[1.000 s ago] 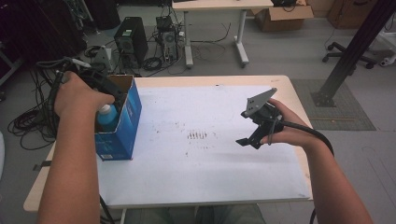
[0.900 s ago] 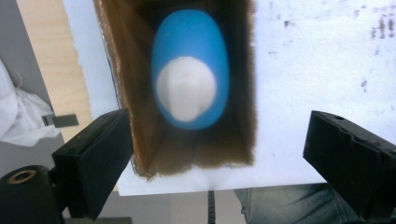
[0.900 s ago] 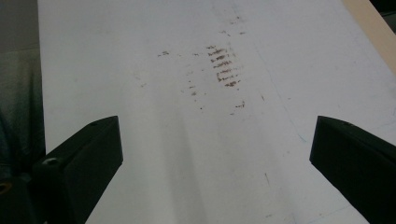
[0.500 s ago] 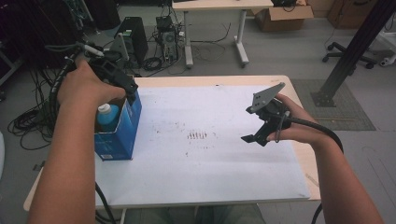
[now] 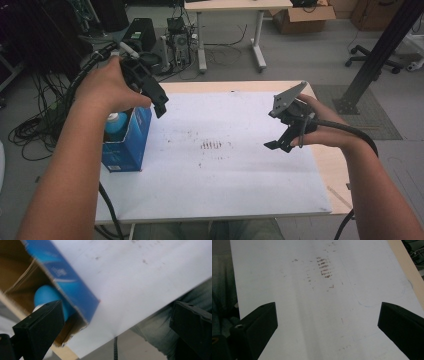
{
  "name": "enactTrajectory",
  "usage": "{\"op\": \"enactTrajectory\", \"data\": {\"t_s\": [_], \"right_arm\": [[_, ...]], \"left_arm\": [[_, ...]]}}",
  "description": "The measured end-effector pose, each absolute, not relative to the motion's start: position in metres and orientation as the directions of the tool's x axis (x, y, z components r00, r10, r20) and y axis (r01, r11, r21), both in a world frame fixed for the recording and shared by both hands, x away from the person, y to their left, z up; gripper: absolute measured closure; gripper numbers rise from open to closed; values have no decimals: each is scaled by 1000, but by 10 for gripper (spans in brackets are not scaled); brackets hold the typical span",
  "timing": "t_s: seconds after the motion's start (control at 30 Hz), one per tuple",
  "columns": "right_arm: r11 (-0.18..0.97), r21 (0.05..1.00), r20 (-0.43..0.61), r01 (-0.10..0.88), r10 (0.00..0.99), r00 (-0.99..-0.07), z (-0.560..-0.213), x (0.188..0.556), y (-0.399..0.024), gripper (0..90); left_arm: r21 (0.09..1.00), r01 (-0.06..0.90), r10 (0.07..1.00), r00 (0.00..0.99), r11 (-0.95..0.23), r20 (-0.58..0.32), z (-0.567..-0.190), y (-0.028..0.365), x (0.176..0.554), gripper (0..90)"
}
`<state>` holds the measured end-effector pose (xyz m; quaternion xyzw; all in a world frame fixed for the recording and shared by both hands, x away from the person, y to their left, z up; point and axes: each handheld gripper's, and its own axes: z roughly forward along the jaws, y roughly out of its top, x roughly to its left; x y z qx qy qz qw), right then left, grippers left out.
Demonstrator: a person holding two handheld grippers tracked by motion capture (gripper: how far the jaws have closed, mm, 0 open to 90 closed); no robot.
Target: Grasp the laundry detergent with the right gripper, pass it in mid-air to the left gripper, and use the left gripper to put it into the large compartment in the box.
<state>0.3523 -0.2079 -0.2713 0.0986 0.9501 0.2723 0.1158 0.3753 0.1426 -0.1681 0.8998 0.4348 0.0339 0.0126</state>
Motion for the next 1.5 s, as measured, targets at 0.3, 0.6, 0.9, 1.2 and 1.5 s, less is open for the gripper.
{"op": "enactTrajectory", "data": {"t_s": [0.3,0.6,0.9,1.2,1.5], "right_arm": [[899,425,-199,107,208,-958,-253,353,-200,30],[943,315,-221,106,182,-958,-245,353,-196,32],[964,248,-207,93,147,-967,-249,358,-193,33],[979,188,-195,74,111,-975,-257,367,-189,36],[982,170,-187,78,110,-976,-260,374,-188,36]], "left_arm": [[-10,575,573,817,-818,70,-183,100,358,2],[-52,405,402,914,-913,53,-200,74,353,2],[-56,272,270,962,-961,25,-218,65,350,2],[-58,229,228,974,-972,19,-224,66,352,2],[-49,212,211,977,-976,23,-225,70,357,2]]}}
